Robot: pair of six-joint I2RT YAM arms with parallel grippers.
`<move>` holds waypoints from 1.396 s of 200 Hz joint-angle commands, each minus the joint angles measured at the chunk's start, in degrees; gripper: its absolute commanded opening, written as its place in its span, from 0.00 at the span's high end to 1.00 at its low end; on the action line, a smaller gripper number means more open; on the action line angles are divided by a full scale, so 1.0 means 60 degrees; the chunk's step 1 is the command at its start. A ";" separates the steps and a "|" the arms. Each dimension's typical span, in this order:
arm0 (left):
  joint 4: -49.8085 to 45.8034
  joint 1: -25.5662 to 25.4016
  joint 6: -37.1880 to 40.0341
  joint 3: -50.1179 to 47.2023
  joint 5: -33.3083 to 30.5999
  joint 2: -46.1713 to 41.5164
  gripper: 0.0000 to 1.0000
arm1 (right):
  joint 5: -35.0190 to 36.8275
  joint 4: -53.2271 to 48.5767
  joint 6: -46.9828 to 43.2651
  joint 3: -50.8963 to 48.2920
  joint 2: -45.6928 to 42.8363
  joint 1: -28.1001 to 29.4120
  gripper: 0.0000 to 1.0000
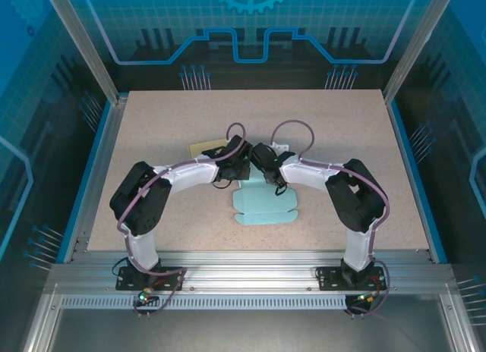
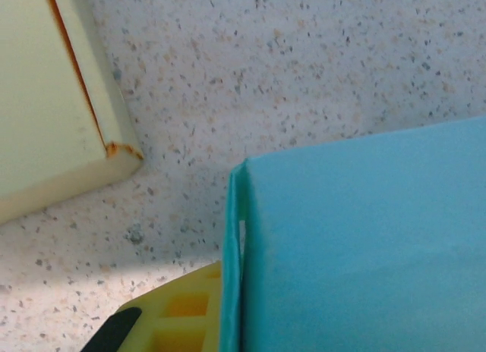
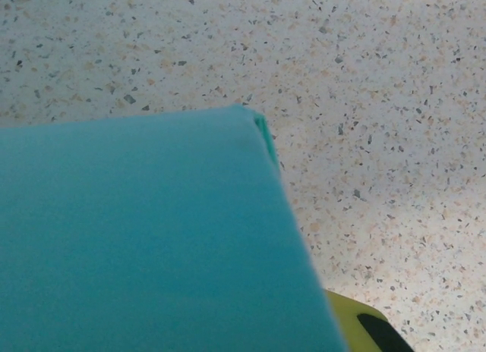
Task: Fold the paper box
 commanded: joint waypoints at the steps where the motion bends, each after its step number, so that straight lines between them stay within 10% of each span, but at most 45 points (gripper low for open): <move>1: -0.2499 0.0128 -0.0170 0.0955 -0.2573 0.0549 1.00 | -0.0034 -0.1521 -0.0190 -0.0483 0.0180 -0.0361 0.82; 132: -0.4719 -0.0098 0.1629 0.3477 -0.2445 0.2533 1.00 | -0.6578 0.1540 -0.1838 -0.2013 -0.3915 -0.1651 0.22; 175: -0.4696 -0.0469 0.3012 0.4008 -0.1490 0.2796 1.00 | -0.6374 0.1053 -0.1793 -0.2505 -0.5573 -0.2377 0.16; 279: -0.4857 -0.1187 0.5859 0.5513 -0.3145 0.4399 0.98 | -0.6078 -0.0069 -0.1852 -0.3886 -0.9182 -0.4180 0.09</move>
